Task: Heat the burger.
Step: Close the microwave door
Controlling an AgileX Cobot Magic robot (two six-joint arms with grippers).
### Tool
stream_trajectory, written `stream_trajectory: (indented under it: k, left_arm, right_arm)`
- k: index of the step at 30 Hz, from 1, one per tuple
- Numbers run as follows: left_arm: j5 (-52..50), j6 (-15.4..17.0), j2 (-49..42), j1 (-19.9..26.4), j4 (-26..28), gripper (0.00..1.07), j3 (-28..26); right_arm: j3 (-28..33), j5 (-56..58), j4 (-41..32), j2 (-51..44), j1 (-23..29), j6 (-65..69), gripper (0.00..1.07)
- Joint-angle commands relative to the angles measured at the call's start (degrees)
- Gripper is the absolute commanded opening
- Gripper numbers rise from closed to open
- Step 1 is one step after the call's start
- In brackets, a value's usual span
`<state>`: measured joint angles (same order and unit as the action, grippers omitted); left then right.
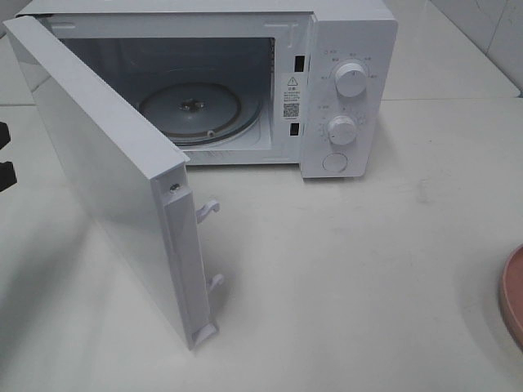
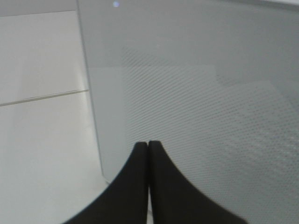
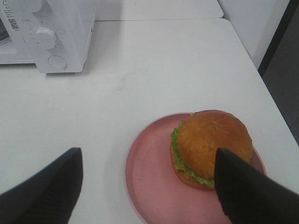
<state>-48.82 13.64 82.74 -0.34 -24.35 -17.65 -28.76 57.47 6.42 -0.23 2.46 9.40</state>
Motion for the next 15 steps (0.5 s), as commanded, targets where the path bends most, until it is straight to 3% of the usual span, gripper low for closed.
stream_trajectory:
  k: [1,3,4,9,15]
  left_arm:
    - [-2.8,1.8,1.6,-3.9,0.2,0.0,-0.1]
    - [-2.9,0.9,1.9,-5.5,1.2,0.0,-0.2]
    - [-2.4,-1.1,2.6,-8.5,4.0,0.0,-0.6]
    - [-1.7,-1.7,3.5,-13.1,9.3,0.0,-1.7]
    - [-1.1,-1.7,5.6,-16.7,10.8,0.0,-4.6]
  right_arm:
    - [0.2,-0.2,-0.2,-1.7,-0.3,-0.3,0.76]
    - [0.2,-0.2,-0.2,-1.7,-0.3,-0.3,0.76]
    - [0.2,-0.2,-0.2,-1.7,-0.3,-0.3,0.76]
    - [0.2,-0.2,-0.2,-1.7,-0.3,-0.3,0.76]
    - [0.2,-0.2,-0.1,-1.7,-0.3,-0.1,0.76]
